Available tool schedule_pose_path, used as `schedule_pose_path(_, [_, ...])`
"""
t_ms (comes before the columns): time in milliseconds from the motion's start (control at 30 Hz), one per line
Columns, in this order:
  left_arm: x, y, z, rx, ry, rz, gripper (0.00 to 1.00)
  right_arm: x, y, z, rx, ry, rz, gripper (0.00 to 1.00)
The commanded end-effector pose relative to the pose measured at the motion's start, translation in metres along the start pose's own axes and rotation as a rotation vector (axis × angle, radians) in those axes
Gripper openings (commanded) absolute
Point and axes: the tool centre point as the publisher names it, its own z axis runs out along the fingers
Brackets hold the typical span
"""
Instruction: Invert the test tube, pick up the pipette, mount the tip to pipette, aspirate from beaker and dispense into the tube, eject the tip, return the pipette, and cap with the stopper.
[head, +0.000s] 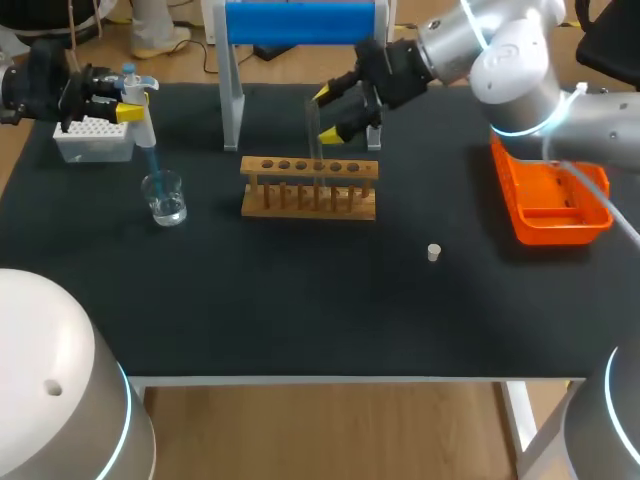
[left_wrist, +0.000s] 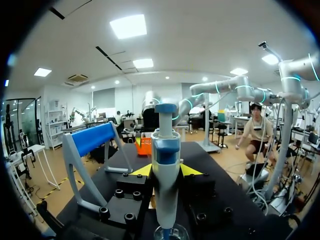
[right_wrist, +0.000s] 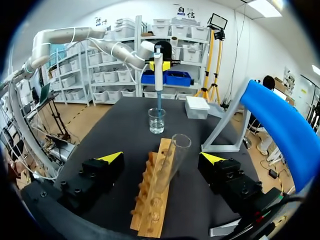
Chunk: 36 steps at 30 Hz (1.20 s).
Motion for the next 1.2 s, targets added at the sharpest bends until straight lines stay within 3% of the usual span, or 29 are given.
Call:
schedule_pose_path(33, [-0.001, 0.000, -0.001, -0.001, 0.005, -0.001, 0.00, -0.007, -0.003, 0.008, 0.000, 0.013, 0.003, 1.00])
schedule_pose_path(1200, [-0.001, 0.000, -0.001, -0.001, 0.005, -0.001, 0.00, -0.014, -0.011, 0.038, 0.039, 0.051, -0.003, 1.00])
